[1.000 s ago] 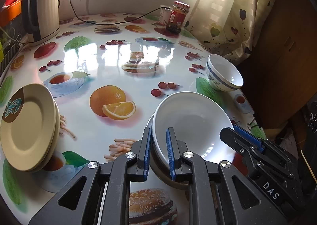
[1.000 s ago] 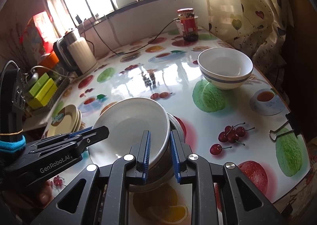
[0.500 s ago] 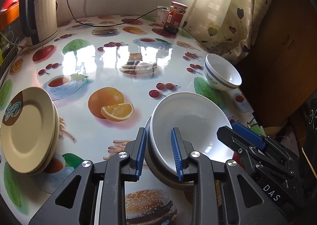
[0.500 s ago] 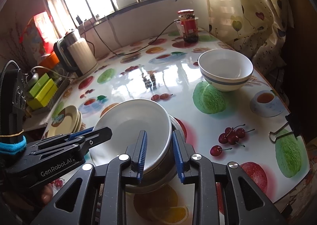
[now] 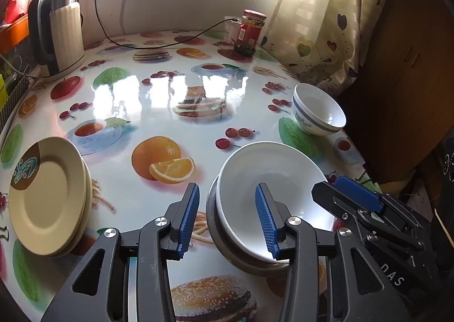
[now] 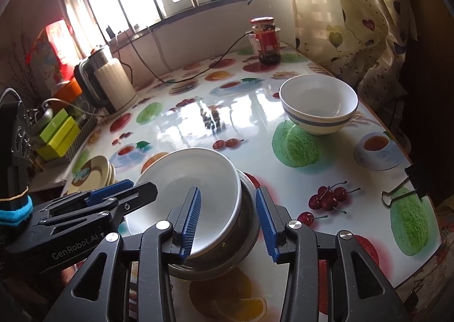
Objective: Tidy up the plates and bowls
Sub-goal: 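Open the left tool to release the white bowl inside the steel bowl, then withdraw both tools from the bowl stack toward the other white bowl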
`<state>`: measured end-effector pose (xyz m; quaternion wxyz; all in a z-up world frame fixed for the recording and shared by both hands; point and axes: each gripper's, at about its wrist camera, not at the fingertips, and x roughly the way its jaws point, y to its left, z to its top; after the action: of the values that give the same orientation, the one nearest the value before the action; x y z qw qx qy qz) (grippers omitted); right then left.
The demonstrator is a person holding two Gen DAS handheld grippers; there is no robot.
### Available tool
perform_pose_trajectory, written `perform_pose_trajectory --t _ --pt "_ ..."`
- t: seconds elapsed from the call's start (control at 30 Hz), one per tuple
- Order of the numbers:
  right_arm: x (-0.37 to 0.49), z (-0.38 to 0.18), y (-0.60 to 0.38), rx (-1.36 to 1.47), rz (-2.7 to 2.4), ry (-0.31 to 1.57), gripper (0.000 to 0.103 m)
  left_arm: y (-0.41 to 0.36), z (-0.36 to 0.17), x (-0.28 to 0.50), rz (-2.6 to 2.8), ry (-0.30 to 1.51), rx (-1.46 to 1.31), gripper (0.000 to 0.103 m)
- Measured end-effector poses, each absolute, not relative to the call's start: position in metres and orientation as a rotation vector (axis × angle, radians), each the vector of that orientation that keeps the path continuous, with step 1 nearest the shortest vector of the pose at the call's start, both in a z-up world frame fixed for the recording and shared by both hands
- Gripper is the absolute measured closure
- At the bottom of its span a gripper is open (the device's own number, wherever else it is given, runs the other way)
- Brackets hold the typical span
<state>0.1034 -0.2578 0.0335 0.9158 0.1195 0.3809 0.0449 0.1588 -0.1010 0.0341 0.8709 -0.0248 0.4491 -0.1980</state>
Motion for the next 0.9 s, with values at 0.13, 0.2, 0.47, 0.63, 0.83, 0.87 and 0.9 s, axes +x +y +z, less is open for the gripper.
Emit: perform_pose_trajectory --t 0.13,0.2,0.47,0.63,0.83,0.87,0.9 --pt "0.104 0.037 -0.258 0.24 0.091 0.778 0.057 -0.101 0.038 0.159 -0.404 0.93 -0.047 0.057" --pt "0.104 0.038 -0.259 0.242 0.088 0.774 0.055 -0.102 0.041 0.16 -0.408 0.921 -0.046 0.057" --pt "0.104 0.046 -0.27 0.252 0.063 0.754 0.051 -0.11 0.049 0.161 -0.418 0.905 -0.031 0.057" --pt "0.105 0.048 -0.274 0.258 0.053 0.751 0.051 -0.113 0.052 0.163 -0.419 0.902 -0.021 0.057" --pt "0.107 0.05 -0.277 0.261 0.05 0.746 0.051 -0.116 0.054 0.166 -0.422 0.898 -0.011 0.057" --pt "0.107 0.05 -0.277 0.261 0.05 0.746 0.051 -0.117 0.054 0.167 -0.423 0.898 -0.008 0.057" --pt "0.108 0.05 -0.278 0.262 0.048 0.748 0.051 -0.117 0.054 0.166 -0.424 0.899 -0.007 0.057"
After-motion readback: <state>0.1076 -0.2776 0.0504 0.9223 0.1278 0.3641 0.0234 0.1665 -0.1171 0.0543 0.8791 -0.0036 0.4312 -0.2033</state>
